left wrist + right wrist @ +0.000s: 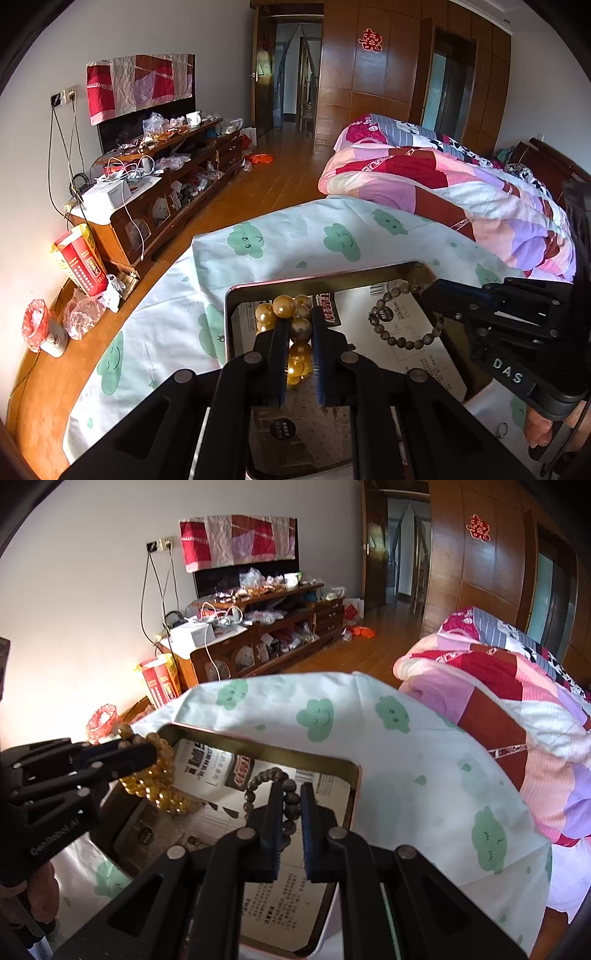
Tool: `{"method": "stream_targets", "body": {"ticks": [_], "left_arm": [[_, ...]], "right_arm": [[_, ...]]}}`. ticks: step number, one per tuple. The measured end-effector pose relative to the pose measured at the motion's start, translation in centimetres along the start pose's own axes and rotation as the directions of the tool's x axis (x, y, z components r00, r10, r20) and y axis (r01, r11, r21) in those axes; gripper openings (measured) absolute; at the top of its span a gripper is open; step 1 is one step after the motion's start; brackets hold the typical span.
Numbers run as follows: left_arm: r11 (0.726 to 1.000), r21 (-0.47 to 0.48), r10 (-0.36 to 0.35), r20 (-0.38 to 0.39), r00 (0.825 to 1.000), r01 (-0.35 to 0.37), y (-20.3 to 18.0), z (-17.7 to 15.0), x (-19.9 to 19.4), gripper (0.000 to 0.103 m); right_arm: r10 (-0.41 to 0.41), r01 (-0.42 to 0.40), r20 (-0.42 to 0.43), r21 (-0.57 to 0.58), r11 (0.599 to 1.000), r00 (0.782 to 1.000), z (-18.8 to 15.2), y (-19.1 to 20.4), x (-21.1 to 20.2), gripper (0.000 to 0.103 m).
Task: Organize jewelry
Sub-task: 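Carry the gold beads with the left gripper into the tin while the right carries the dark bracelet, then open both grippers to drop the bracelets onto the newspaper in the tin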
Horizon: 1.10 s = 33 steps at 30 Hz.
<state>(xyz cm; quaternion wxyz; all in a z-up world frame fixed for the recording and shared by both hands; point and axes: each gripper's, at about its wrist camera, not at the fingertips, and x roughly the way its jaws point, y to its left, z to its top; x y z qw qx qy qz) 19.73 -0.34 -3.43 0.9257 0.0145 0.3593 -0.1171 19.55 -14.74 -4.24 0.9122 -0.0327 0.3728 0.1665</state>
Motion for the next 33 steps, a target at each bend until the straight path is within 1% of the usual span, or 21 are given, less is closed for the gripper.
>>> {"method": "stream_targets", "body": {"ticks": [8,21,22,24,25,26,27,28,29,30,33], "left_arm": [[1.0,0.016,0.007,-0.024,1.0,-0.006,-0.2,-0.3,1.0,0.01],[1.0,0.024,0.011,-0.059,0.998,-0.01,-0.3,-0.7,1.7,0.011],[1.0,0.022,0.017,-0.066,0.998,-0.016,-0.4,-0.7,1.8,0.014],[0.999,0.025,0.031,-0.071,0.997,-0.03,-0.5,-0.6,1.8,0.027],[0.999,0.026,0.047,-0.063,0.997,-0.046,-0.6,-0.6,1.7,0.044],[0.997,0.027,0.067,-0.054,0.996,-0.066,-0.6,-0.6,1.5,0.055],[0.996,0.024,0.091,-0.031,0.995,-0.09,-0.6,-0.6,1.0,0.072],[0.996,0.022,0.088,-0.011,0.996,-0.087,-0.5,-0.7,0.5,0.075],[0.997,0.02,0.071,-0.002,0.997,-0.071,-0.5,-0.7,0.1,0.075],[0.999,0.019,0.049,0.002,0.999,-0.049,-0.4,-0.8,-0.3,0.075],[0.998,0.011,0.055,0.015,0.998,-0.055,0.1,-1.3,-1.5,0.075]], "right_arm": [[-0.015,0.015,-0.032,-0.01,1.0,0.999,-0.3,0.0,1.3,0.011],[-0.016,0.016,-0.047,-0.014,1.0,0.999,-0.7,-0.3,1.6,0.011],[-0.015,0.014,-0.047,-0.013,1.0,0.999,-0.6,-0.2,1.7,0.011],[-0.011,0.011,-0.045,-0.006,1.0,0.999,-0.6,-0.3,1.7,0.014],[-0.009,0.009,-0.043,-0.002,1.0,0.999,-0.6,-0.4,1.6,0.015],[-0.009,0.009,-0.04,0.001,1.0,0.999,-0.7,-0.4,1.5,0.017],[-0.01,0.01,-0.039,0.001,1.0,0.999,-0.8,-0.4,1.5,0.021],[-0.012,0.012,-0.039,0.002,1.0,0.999,-0.8,-0.4,1.4,0.027],[-0.015,0.015,-0.037,0.004,1.0,0.999,-1.0,-0.4,1.3,0.041],[-0.016,0.016,-0.028,0.007,1.0,0.999,-1.1,-0.5,1.0,0.045],[-0.004,0.004,-0.021,0.007,1.0,1.0,-1.5,-0.5,0.2,0.045]]}}
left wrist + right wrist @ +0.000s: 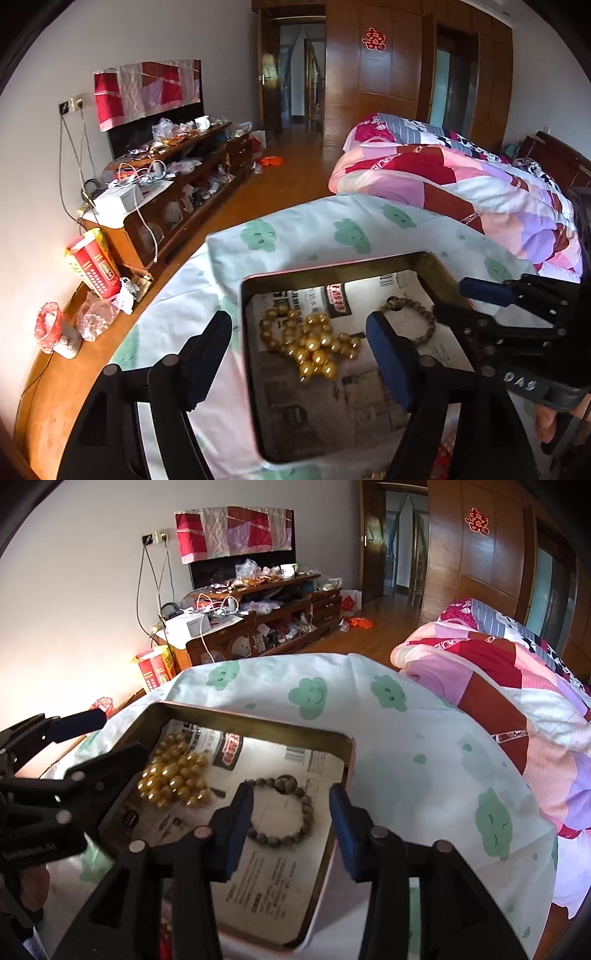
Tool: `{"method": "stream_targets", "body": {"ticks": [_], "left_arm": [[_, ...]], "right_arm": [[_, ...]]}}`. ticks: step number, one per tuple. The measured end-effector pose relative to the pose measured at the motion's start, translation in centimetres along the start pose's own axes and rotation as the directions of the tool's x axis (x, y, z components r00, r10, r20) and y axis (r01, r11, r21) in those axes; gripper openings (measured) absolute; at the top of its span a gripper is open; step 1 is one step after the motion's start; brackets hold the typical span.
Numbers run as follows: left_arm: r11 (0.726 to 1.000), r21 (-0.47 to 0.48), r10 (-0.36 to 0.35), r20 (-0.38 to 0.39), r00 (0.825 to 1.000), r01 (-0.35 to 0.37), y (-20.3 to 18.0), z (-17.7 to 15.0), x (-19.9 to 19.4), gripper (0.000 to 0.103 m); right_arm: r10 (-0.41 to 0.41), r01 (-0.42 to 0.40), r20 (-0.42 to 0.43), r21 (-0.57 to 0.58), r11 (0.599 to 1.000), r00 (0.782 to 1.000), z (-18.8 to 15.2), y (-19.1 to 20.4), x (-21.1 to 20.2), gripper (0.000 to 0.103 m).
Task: Organize jewelry
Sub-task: 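Open both grippers to drop the bracelets onto the newspaper in the tin, then move both grippers back to the remaining jewelry beside the tin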
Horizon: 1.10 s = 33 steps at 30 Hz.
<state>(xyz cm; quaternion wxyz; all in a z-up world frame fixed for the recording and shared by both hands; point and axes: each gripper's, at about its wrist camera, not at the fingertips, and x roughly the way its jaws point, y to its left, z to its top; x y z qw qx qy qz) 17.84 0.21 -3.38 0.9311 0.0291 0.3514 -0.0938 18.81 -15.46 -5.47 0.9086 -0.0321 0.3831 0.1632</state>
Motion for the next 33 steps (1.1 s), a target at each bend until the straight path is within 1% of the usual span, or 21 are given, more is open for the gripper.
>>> {"method": "stream_targets", "body": {"ticks": [4,6,8,11,13,16,21,23,28,29,30,32,33], "left_arm": [[1.0,-0.025,0.01,0.002,1.0,-0.01,0.6,-1.3,-1.6,0.075],[0.999,-0.035,0.015,0.012,1.0,-0.015,0.6,-2.3,-2.8,0.075],[0.999,-0.038,0.026,0.007,1.0,-0.026,0.6,-3.4,-3.7,0.075],[0.998,-0.043,0.042,-0.018,0.999,-0.043,0.2,-5.3,-4.6,0.075],[0.999,-0.036,0.039,-0.055,0.998,-0.041,-0.4,-6.6,-4.7,0.075],[0.999,-0.042,0.03,-0.088,0.996,-0.033,-1.2,-8.4,-5.0,0.075],[0.999,-0.032,0.003,-0.114,0.993,-0.007,-2.8,-9.8,-5.3,0.075],[1.0,-0.026,-0.005,-0.121,0.993,0.002,-3.3,-10.1,-5.3,0.073],[1.0,0.007,-0.028,-0.163,0.986,0.03,-4.6,-11.1,-4.8,0.055],[0.999,0.012,-0.035,-0.172,0.985,0.037,-4.9,-11.3,-4.6,0.053],[0.999,0.016,-0.04,-0.177,0.983,0.044,-5.1,-11.5,-4.4,0.049],[0.998,0.017,-0.056,-0.192,0.98,0.061,-5.3,-11.8,-4.1,0.032],[0.998,0.023,-0.045,-0.196,0.98,0.051,-5.4,-11.9,-4.0,0.023]], "right_arm": [[-0.014,0.014,0.014,0.002,1.0,1.0,-0.8,-0.1,-1.7,0.046],[-0.008,0.007,0.018,0.009,1.0,1.0,-1.4,-0.2,-2.5,0.053],[-0.018,0.018,0.023,0.009,1.0,1.0,-2.1,-0.4,-3.4,0.055],[-0.023,0.023,0.015,0.02,1.0,1.0,-3.5,-0.6,-4.6,0.055],[-0.026,0.025,0.011,0.03,0.999,1.0,-4.6,-0.9,-5.3,0.055],[-0.031,0.03,0.009,0.056,0.998,0.999,-6.5,-1.4,-6.5,0.055],[-0.026,0.025,0.009,0.107,0.994,1.0,-9.3,-1.9,-8.1,0.055],[-0.016,0.015,0.005,0.125,0.992,1.0,-10.4,-2.0,-8.6,0.055],[-0.01,0.009,0.004,0.15,0.989,1.0,-12.3,-2.1,-9.5,0.055],[-0.008,0.007,0.004,0.155,0.988,1.0,-12.5,-2.1,-9.6,0.055],[-0.005,0.005,0.003,0.16,0.987,1.0,-12.6,-2.1,-9.6,0.055],[0.005,-0.005,0.002,0.154,0.988,1.0,-12.8,-2.0,-9.6,0.055],[0.008,-0.008,0.002,0.147,0.989,1.0,-12.8,-1.7,-9.5,0.055]]}}
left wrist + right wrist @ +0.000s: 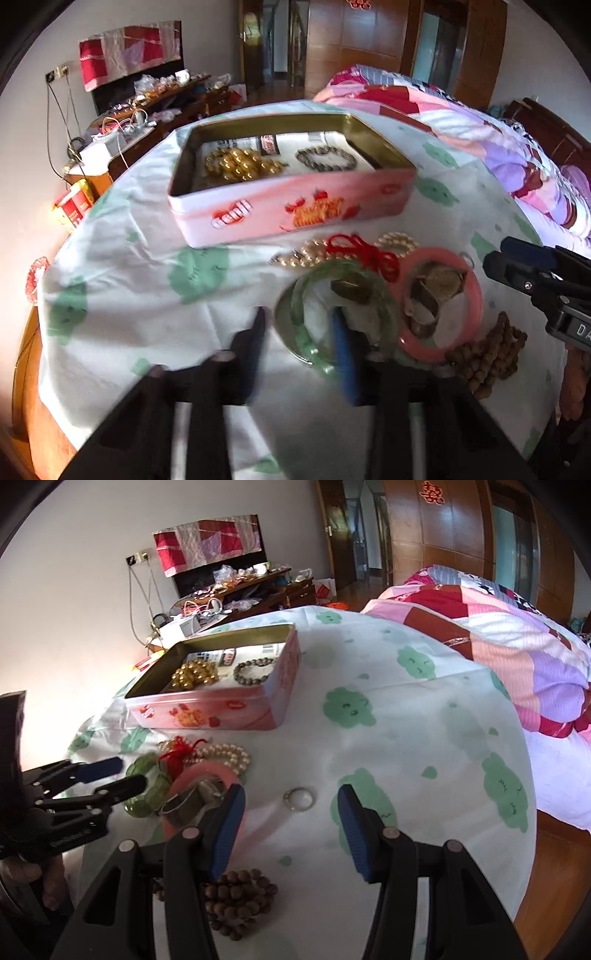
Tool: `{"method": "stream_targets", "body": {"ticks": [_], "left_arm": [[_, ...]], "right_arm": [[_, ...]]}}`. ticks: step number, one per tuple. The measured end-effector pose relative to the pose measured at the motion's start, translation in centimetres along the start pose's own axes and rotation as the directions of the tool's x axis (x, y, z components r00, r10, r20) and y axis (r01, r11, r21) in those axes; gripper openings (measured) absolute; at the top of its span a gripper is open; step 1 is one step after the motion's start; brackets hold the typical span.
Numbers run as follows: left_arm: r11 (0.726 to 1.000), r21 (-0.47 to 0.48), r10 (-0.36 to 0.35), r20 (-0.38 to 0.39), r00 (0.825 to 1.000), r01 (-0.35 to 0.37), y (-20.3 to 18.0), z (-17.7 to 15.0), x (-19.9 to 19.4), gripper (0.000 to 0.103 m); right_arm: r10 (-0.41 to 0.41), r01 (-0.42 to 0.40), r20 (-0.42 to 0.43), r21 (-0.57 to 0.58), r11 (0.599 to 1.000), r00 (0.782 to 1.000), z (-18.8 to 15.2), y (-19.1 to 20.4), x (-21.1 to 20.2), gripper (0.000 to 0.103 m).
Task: Organize jewelry
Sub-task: 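Move both grippers back to the remaining jewelry beside the tin, then grasp the green jade bangle with the left gripper while the right grasps the pink bangle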
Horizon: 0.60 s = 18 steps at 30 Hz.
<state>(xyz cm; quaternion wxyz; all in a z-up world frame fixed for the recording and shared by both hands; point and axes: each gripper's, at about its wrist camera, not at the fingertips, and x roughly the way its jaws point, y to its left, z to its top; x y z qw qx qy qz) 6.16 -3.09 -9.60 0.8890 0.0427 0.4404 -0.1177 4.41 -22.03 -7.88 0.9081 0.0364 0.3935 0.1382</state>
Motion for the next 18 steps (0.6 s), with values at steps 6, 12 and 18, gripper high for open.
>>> {"method": "stream_targets", "body": {"ticks": [6,12,18], "left_arm": [[0.998,-0.022,-0.053,0.035,0.998,0.054,0.6,0.2,-1.2,0.005],[0.998,-0.016,-0.054,0.123,0.991,0.057,0.7,0.9,-3.6,0.005],[0.999,-0.043,-0.025,0.124,0.992,0.031,1.9,1.2,-3.3,0.005]], "right_arm": [[0.026,-0.026,-0.012,-0.028,0.999,1.0,-0.8,1.1,0.6,0.055],[0.043,-0.044,-0.025,-0.033,0.998,0.999,-1.1,1.3,1.1,0.05],[0.072,-0.075,-0.061,-0.054,0.996,0.996,-1.4,2.0,1.8,0.031]]}}
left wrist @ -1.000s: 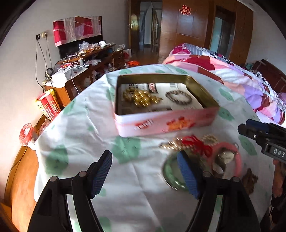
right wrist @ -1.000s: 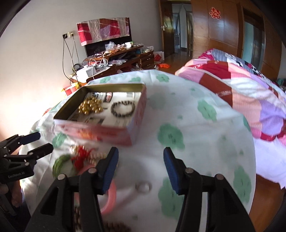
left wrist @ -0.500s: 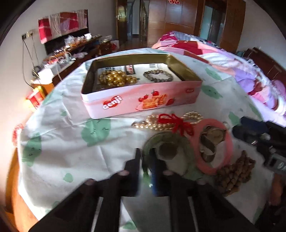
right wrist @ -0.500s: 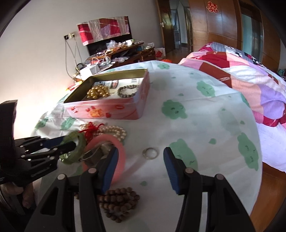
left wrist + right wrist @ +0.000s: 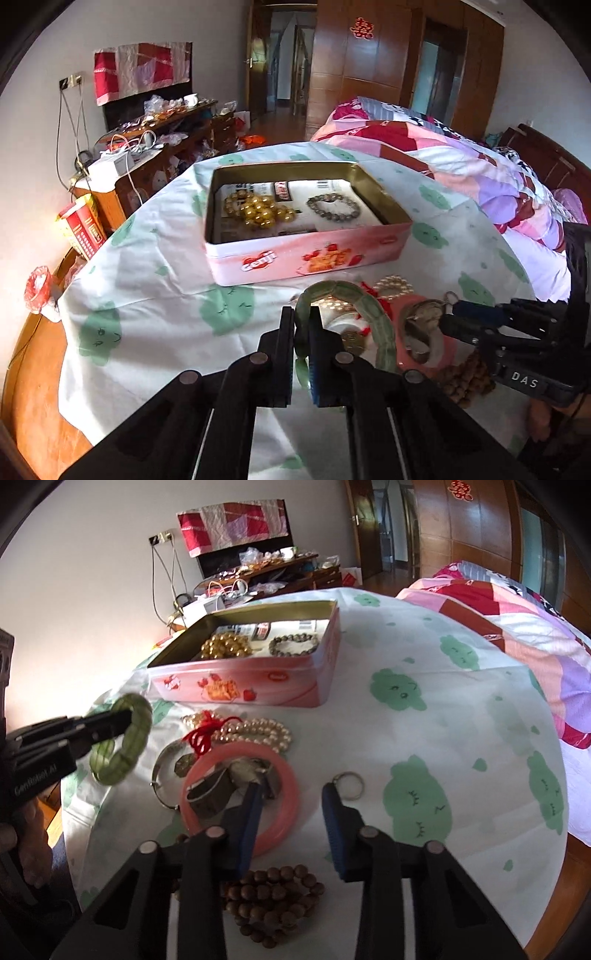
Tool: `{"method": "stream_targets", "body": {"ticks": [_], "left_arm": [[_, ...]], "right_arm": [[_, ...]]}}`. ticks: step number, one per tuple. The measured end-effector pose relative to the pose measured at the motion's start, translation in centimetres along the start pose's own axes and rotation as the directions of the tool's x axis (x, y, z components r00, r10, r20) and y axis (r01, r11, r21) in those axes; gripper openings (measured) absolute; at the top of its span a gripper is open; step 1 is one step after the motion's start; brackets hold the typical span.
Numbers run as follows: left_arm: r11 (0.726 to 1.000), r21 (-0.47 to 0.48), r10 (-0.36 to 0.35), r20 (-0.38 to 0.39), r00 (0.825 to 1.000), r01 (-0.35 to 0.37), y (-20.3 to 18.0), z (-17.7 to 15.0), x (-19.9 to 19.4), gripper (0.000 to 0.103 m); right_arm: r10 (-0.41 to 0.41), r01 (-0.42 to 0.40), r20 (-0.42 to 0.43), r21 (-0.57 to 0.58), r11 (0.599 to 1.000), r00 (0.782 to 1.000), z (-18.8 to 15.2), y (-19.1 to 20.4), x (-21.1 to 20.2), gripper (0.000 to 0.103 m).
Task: Organize jewelry
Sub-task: 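Grasp the green jade bangle with the left gripper while the right grasps the pink bangle, then carry the jade bangle with the left gripper over the tin while the right carries the pink bangle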
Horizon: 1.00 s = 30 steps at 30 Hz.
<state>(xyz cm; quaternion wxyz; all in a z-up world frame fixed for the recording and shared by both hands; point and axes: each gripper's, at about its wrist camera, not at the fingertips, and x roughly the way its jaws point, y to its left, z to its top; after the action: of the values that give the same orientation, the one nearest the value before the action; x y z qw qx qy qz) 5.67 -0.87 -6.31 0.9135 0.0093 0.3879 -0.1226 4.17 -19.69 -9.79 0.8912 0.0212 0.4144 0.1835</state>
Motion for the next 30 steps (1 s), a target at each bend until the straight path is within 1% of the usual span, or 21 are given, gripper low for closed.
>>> {"method": "stream_targets", "body": {"ticks": [2,5,8,9,10,12,13,23,30], "left_arm": [[1.0,-0.012,0.008,-0.011,1.0,-0.008,0.4,-0.1,0.3,0.005],[1.0,-0.019,0.007,-0.026,1.0,-0.007,0.7,-0.4,0.7,0.005],[1.0,-0.022,-0.001,-0.033,0.999,0.0,0.6,-0.5,0.9,0.005],[1.0,-0.021,-0.001,-0.031,1.0,0.0,0.6,-0.4,0.8,0.005],[1.0,-0.022,0.0,-0.027,1.0,-0.001,0.7,-0.4,0.6,0.005],[1.0,-0.027,-0.001,-0.023,1.0,0.0,0.9,-0.3,0.4,0.005],[1.0,-0.028,-0.001,-0.021,1.0,0.001,0.9,-0.3,0.4,0.005],[1.0,-0.031,-0.003,-0.01,1.0,0.002,1.0,0.0,0.1,0.005],[1.0,-0.029,-0.003,0.019,1.0,0.003,1.0,0.9,-0.6,0.005]], "right_arm": [[0.009,-0.009,-0.008,0.0,1.0,1.0,0.0,-0.1,0.1,0.028],[0.015,-0.015,-0.041,-0.005,1.0,0.999,0.0,0.0,0.7,0.027],[0.003,-0.005,-0.052,-0.044,0.999,0.999,0.0,0.6,0.8,0.027],[0.004,-0.006,-0.052,-0.046,0.999,0.999,0.0,0.7,0.8,0.021],[0.004,-0.006,-0.05,-0.041,0.999,0.999,-0.1,0.6,0.8,0.018],[0.016,-0.017,-0.036,-0.03,0.999,0.999,-0.2,0.4,0.5,0.013],[0.013,-0.014,-0.025,-0.027,1.0,1.0,-0.2,0.3,0.2,0.012],[0.038,-0.038,0.095,0.001,0.999,0.995,1.2,0.2,-2.5,0.012],[0.033,-0.034,0.143,0.009,0.999,0.989,2.5,0.0,-3.6,0.012]]}}
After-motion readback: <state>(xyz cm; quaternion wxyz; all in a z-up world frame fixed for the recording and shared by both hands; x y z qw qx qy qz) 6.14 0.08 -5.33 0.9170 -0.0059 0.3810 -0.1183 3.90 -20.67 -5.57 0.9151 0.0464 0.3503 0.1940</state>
